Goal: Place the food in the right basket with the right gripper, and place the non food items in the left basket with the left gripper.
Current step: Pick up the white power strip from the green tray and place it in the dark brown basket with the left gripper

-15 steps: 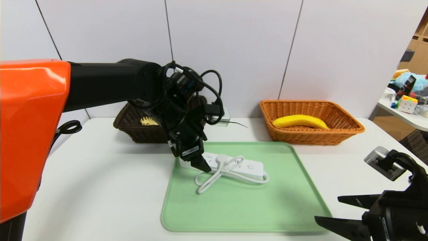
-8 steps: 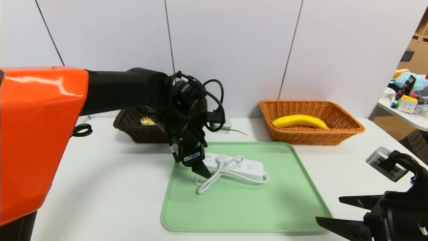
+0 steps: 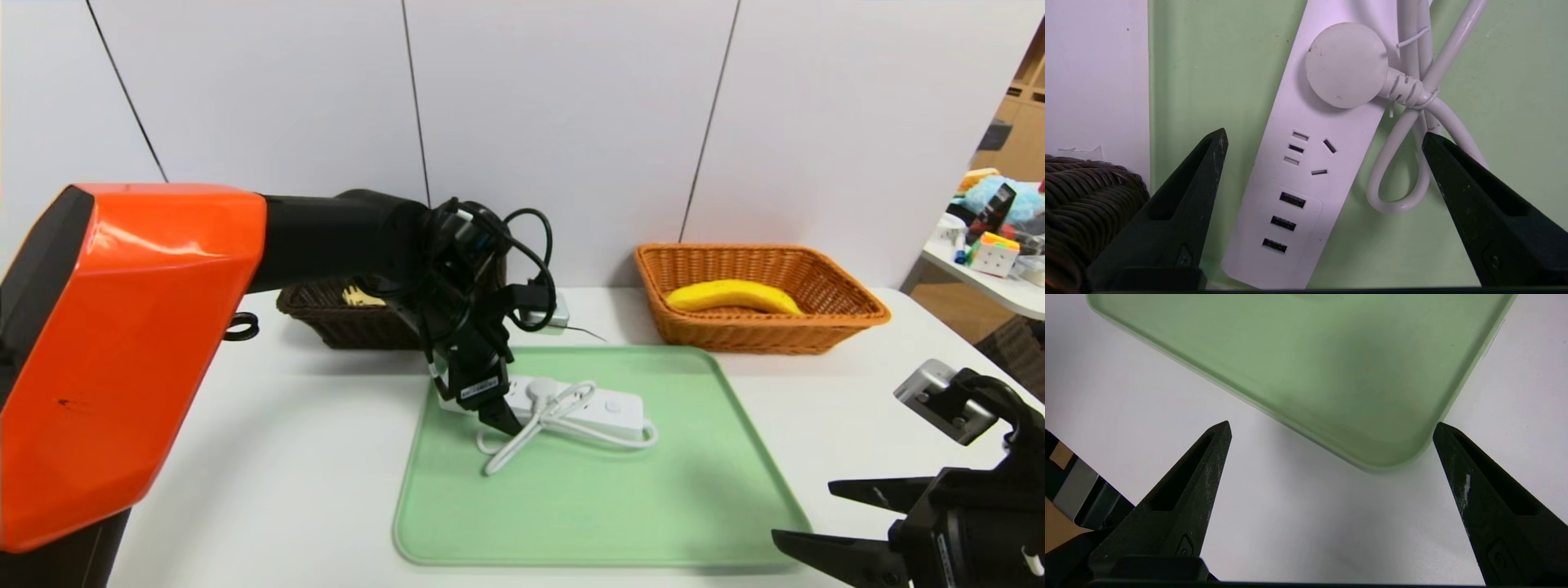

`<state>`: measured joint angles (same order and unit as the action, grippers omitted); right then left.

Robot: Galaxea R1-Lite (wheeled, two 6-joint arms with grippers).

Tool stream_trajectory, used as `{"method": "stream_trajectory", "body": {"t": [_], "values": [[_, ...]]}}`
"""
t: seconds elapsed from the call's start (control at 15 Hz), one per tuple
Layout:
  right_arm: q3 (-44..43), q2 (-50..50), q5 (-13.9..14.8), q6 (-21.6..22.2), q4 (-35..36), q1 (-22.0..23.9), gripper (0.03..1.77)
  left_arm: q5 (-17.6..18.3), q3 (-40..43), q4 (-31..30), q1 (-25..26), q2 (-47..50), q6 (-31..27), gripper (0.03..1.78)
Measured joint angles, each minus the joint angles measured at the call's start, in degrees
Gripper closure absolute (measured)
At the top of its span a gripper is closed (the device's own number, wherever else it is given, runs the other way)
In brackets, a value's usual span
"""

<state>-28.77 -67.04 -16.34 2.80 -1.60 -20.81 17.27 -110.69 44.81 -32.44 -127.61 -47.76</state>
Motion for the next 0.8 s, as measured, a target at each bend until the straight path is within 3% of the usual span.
{"method": "stream_trajectory", "body": {"t": [0.4, 0.8], "values": [[0.1, 0.0, 0.0, 0.0, 0.0, 0.0, 0.10, 0.5, -0.3, -0.2, 0.0, -1.0, -0.2, 0.12], [0.1, 0.5, -0.1, 0.0, -0.1, 0.0, 0.10, 5.0, -0.5, -4.5, 0.0, -2.4, -2.1, 0.12]]}}
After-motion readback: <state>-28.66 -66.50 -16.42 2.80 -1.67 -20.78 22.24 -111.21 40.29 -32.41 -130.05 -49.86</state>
